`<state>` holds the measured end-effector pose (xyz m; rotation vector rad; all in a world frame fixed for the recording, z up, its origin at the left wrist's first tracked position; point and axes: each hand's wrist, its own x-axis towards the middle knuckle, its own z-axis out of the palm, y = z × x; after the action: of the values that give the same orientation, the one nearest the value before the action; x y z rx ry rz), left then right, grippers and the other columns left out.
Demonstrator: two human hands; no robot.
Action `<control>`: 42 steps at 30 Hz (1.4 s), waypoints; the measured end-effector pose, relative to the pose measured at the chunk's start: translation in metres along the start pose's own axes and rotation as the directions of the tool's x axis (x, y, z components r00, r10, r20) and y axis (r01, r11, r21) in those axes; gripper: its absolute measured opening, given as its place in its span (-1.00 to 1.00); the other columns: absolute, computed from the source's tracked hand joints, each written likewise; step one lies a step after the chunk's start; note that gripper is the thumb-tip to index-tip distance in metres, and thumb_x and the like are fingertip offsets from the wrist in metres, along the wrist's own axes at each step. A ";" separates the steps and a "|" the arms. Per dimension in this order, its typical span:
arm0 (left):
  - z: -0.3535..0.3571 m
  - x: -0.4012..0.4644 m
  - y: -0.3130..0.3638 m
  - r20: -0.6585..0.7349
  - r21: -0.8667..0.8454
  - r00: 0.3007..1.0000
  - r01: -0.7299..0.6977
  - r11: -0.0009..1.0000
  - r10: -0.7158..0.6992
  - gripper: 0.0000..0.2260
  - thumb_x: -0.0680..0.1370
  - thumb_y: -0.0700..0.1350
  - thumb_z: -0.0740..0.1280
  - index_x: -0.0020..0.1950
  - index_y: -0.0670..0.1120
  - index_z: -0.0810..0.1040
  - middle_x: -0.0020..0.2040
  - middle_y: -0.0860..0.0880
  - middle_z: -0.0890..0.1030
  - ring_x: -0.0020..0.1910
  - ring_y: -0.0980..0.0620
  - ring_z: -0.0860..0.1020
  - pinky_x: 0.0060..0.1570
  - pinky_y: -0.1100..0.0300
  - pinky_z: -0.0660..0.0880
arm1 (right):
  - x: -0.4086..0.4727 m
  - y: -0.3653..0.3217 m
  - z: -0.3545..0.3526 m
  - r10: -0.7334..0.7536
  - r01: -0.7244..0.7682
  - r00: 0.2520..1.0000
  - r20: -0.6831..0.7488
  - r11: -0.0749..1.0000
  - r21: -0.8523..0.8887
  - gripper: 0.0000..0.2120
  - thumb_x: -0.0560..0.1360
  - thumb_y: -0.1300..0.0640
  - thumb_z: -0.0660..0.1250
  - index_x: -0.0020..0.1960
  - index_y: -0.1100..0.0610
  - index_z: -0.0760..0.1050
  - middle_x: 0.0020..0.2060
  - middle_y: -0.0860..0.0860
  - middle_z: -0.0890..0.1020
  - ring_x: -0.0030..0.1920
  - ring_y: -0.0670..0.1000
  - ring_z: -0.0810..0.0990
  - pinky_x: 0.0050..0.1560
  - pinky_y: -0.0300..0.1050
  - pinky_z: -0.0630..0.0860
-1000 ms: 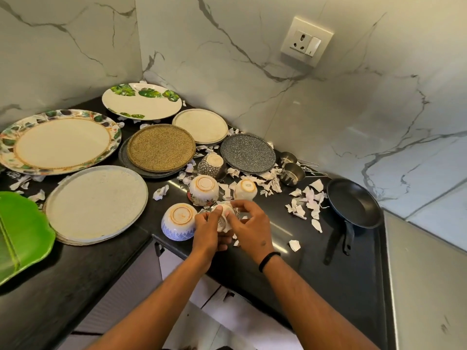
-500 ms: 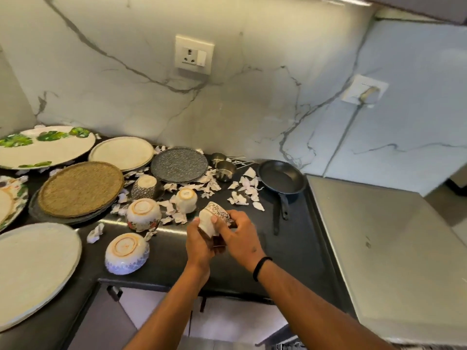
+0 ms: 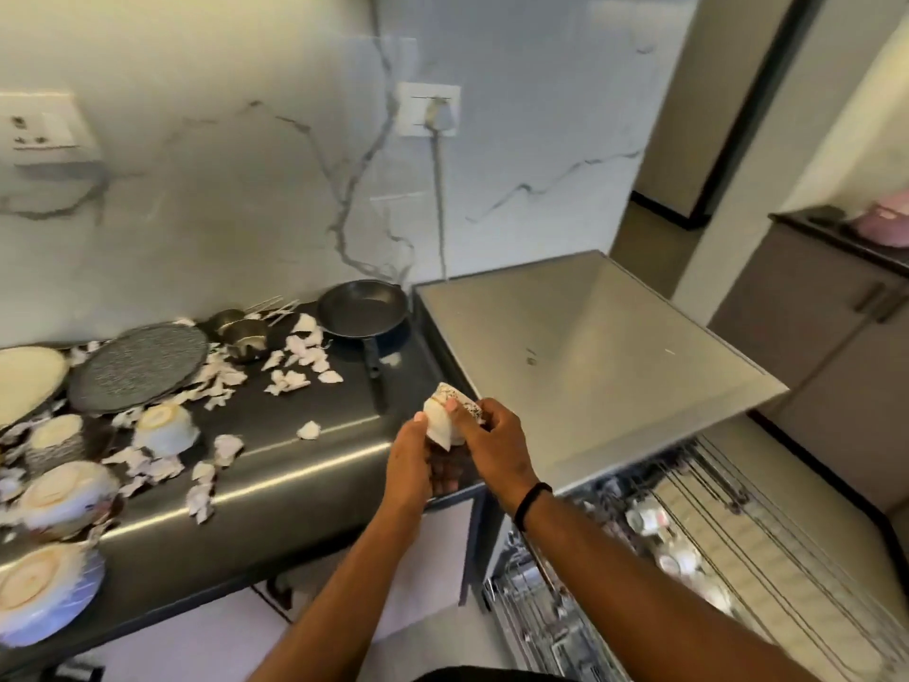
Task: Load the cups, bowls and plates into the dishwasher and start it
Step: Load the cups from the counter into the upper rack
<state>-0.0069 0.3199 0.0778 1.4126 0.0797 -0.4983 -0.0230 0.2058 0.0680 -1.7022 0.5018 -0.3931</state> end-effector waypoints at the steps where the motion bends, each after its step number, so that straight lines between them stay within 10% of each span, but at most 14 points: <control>1: 0.016 -0.005 -0.007 0.022 0.038 1.000 0.001 0.999 -0.002 -0.61 0.71 0.10 0.08 0.17 -0.16 0.54 -0.13 -0.18 0.71 -0.29 -0.03 0.67 -0.30 0.13 0.60 | -0.003 0.010 -0.018 0.030 -0.029 0.999 -0.040 0.999 0.026 -0.63 0.45 -0.25 0.43 -0.16 0.08 0.58 -0.26 -0.02 0.67 -0.22 -0.01 0.64 -0.13 -0.01 0.65; 19: 0.247 -0.068 -0.146 0.464 0.475 0.862 -0.049 0.879 -0.203 -0.83 0.52 -0.21 0.50 0.09 -0.14 0.64 -0.10 -0.21 0.70 -0.17 -0.13 0.65 -0.15 -0.04 0.58 | -0.104 0.133 -0.283 0.496 -0.221 0.771 -0.399 0.796 0.563 -0.34 0.24 -0.25 0.58 0.16 0.15 0.58 -0.07 0.12 0.73 -0.07 0.11 0.74 -0.02 0.17 0.68; 24: 0.279 -0.066 -0.191 0.510 0.622 0.760 -0.003 0.783 -0.402 -0.78 0.50 -0.18 0.52 0.12 -0.13 0.63 -0.03 -0.17 0.71 -0.07 -0.07 0.67 -0.15 0.08 0.60 | -0.137 0.172 -0.317 0.646 -0.300 0.649 -0.402 0.702 0.646 -0.71 0.42 -0.01 0.56 -0.02 0.18 0.65 -0.13 0.13 0.74 -0.07 0.12 0.74 0.01 0.14 0.68; 33: 0.322 -0.040 -0.248 0.503 0.798 0.579 -0.025 0.602 -0.642 -0.72 0.44 -0.05 0.57 0.09 -0.08 0.64 -0.01 -0.03 0.72 0.02 0.00 0.67 -0.05 0.07 0.60 | -0.144 0.236 -0.349 0.830 -0.441 0.408 -0.381 0.544 0.714 -0.48 0.34 -0.08 0.61 0.08 0.27 0.59 -0.08 0.17 0.73 -0.04 0.14 0.73 0.01 0.12 0.68; 38: 0.353 -0.010 -0.274 0.543 0.821 0.508 -0.157 0.548 -0.668 -0.90 0.47 -0.04 0.55 -0.10 0.01 0.67 -0.26 0.12 0.68 -0.22 0.14 0.63 -0.11 0.10 0.57 | -0.119 0.290 -0.361 0.874 -0.490 0.270 -0.405 0.487 0.723 -0.04 -0.13 -0.43 0.63 0.02 0.19 0.52 -0.05 0.20 0.71 -0.05 0.15 0.73 -0.09 0.10 0.70; 42: 0.376 0.010 -0.306 0.546 0.831 0.477 -0.203 0.517 -0.689 -0.83 0.49 -0.09 0.53 -0.01 -0.15 0.69 -0.35 0.16 0.62 -0.31 0.17 0.56 -0.27 0.25 0.46 | -0.103 0.318 -0.374 0.900 -0.483 0.177 -0.398 0.431 0.762 0.08 -0.15 -0.42 0.63 0.17 0.23 0.57 -0.07 0.12 0.72 -0.08 0.09 0.74 -0.13 0.05 0.70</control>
<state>-0.2025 -0.0648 -0.1427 1.9080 -0.9003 -1.7034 -0.3404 -0.0993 -0.1732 -0.4885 1.6907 -0.4691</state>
